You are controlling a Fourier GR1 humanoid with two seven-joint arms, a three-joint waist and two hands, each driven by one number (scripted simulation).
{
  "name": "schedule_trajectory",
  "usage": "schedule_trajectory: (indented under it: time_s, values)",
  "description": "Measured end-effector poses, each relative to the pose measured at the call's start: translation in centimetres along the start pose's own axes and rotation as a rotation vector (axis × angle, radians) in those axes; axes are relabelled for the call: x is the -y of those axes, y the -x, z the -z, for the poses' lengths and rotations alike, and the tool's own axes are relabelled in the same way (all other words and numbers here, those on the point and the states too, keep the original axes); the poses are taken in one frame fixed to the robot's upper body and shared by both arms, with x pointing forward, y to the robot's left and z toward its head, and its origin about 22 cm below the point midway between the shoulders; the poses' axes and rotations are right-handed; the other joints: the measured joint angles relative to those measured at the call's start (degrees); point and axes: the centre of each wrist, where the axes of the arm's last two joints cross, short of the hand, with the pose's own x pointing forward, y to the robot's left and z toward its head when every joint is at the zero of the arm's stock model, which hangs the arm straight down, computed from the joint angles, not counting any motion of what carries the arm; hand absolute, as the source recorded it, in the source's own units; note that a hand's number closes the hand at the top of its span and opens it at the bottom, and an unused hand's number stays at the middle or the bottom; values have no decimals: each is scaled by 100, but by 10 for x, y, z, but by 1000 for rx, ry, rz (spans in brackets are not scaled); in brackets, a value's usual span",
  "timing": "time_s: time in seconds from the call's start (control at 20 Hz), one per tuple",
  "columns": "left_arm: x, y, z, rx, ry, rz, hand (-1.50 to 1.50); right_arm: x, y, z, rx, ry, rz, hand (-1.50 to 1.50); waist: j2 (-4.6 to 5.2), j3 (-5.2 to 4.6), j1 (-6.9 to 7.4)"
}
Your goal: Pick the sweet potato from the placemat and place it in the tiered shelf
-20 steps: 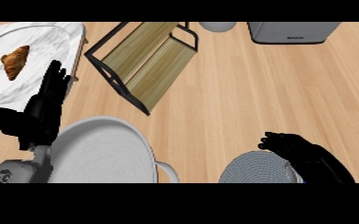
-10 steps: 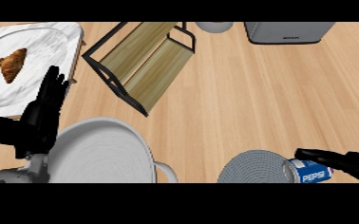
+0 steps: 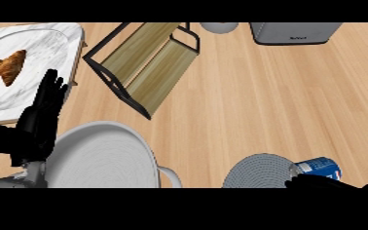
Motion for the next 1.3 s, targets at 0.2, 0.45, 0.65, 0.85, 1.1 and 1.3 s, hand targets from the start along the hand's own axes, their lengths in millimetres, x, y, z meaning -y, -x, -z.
schedule_trajectory:
  time_s: [0.2, 0.45, 0.65, 0.85, 1.1, 1.3]
  values:
    - [9, 3, 1, 1, 7, 4, 0, -22, -15, 6, -74, -6, -78, -150, 21, 2, 34]
    - [10, 1, 3, 4, 11, 2, 0, -37, -10, 20, -143, -16, -121, -150, 23, 5, 74]
    - [7, 0, 5, 6, 9, -1, 0, -44, -2, 28, -231, -45, -179, -150, 18, 6, 73]
    - [7, -7, 6, 8, 11, -2, 0, -65, 8, 37, -286, -35, -240, -150, 22, 8, 81]
    - [17, -4, 6, 8, 14, -1, 0, -87, 21, 36, -301, -24, -276, -150, 36, 6, 86]
    - [18, -7, 5, 15, 17, -2, 0, -99, 33, 37, -307, -32, -284, -150, 42, 4, 103]
